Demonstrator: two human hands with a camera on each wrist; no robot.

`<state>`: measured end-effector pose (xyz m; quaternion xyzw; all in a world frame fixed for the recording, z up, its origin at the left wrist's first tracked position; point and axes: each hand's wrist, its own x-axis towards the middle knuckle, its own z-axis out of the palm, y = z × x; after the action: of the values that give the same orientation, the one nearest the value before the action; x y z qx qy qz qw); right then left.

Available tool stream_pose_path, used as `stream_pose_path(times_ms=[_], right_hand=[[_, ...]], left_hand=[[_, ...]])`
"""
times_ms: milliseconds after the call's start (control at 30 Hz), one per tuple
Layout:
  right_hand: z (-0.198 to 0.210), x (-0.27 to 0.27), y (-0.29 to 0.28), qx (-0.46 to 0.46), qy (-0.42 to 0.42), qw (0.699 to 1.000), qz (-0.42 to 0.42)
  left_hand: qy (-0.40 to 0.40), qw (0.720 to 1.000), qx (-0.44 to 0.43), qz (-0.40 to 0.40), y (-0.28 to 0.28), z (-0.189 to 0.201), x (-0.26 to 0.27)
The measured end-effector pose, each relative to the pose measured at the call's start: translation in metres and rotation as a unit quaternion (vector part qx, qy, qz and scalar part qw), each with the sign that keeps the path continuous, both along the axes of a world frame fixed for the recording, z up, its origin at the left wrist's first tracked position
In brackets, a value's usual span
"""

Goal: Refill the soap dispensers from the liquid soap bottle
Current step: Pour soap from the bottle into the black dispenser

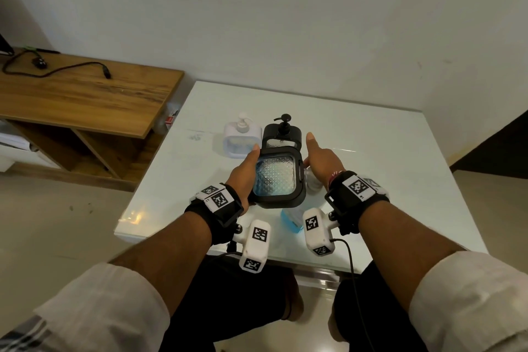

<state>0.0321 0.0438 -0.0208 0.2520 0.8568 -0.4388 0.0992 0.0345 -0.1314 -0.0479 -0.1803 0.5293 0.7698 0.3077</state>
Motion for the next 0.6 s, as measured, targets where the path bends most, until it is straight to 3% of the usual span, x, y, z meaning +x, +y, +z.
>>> stream_pose_path(times_ms=[267, 600], right_hand=[[-0.006, -0.002, -0.002, 0.029, -0.004, 1.000, -0.005], [0.001, -0.003, 0.001, -0.007, -0.016, 1.000, 0.024]], left_hand=[[-0.002, 1.000, 0.012, 0.003, 0.000, -0.004, -0.006], [0.001, 1.000, 0.020, 0.000, 0.000, -0.008, -0.005]])
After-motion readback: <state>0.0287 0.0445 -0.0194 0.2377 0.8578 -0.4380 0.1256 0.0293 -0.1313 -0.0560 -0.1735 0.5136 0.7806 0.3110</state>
